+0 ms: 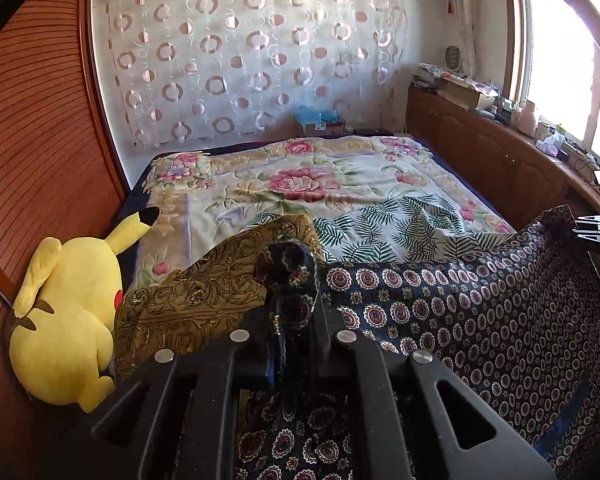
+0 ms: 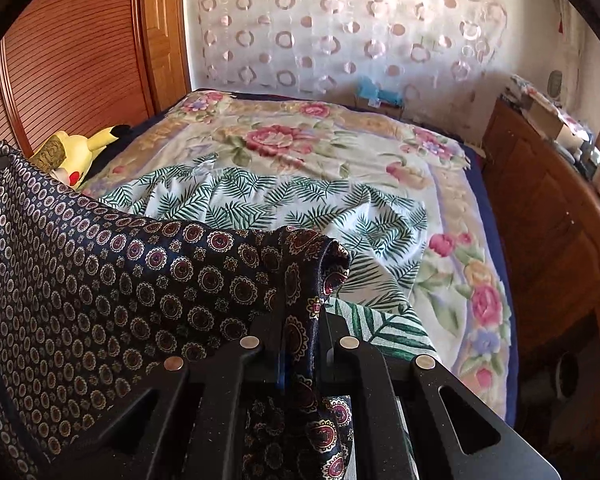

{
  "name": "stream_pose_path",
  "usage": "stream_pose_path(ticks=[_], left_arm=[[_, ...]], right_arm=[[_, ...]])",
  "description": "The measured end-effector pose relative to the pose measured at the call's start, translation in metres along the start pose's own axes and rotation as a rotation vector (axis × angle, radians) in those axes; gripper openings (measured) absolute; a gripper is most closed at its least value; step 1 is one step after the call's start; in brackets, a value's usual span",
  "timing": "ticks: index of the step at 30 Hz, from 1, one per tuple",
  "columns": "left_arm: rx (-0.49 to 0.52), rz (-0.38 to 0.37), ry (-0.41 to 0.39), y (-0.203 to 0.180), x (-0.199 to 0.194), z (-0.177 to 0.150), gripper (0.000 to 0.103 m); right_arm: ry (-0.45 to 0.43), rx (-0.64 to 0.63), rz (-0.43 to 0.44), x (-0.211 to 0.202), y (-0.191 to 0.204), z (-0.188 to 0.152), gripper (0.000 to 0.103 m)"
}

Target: Fold small clothes

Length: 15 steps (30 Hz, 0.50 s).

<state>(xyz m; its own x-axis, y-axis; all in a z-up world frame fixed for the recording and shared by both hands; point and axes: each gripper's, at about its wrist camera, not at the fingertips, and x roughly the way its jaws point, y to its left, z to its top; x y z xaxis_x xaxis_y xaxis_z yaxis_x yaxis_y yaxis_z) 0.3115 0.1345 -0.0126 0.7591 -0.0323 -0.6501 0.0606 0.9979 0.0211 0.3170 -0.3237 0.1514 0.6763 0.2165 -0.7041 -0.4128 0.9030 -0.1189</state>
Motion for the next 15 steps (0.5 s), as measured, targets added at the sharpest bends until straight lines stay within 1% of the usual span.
stream_pose_path(ticks=[7,8,10,11,15], left_arm=[[-0.002,0.0,0.016,0.001,0.004,0.001,0.013],[-0.003,-0.001,0.015,0.001,0.004,0.001,0.014],[-0.002,0.0,0.017,0.001,0.004,0.001,0.019],[-0.004,-0.001,0.02,0.001,0.004,0.001,0.021],[-0.004,0.006,0.019,0.003,0.002,-0.001,0.031]], right_arm=[[0.001,0.011,0.022,-0.001,0.0,0.0,0.009],[0.003,0.013,0.023,0.005,0.001,-0.002,0.009],[0.006,0.009,0.019,0.007,0.004,-0.003,0.011],[0.008,0.008,0.017,0.014,0.005,-0.004,0.016],[0.003,0.001,0.005,0.014,0.008,-0.006,0.018]])
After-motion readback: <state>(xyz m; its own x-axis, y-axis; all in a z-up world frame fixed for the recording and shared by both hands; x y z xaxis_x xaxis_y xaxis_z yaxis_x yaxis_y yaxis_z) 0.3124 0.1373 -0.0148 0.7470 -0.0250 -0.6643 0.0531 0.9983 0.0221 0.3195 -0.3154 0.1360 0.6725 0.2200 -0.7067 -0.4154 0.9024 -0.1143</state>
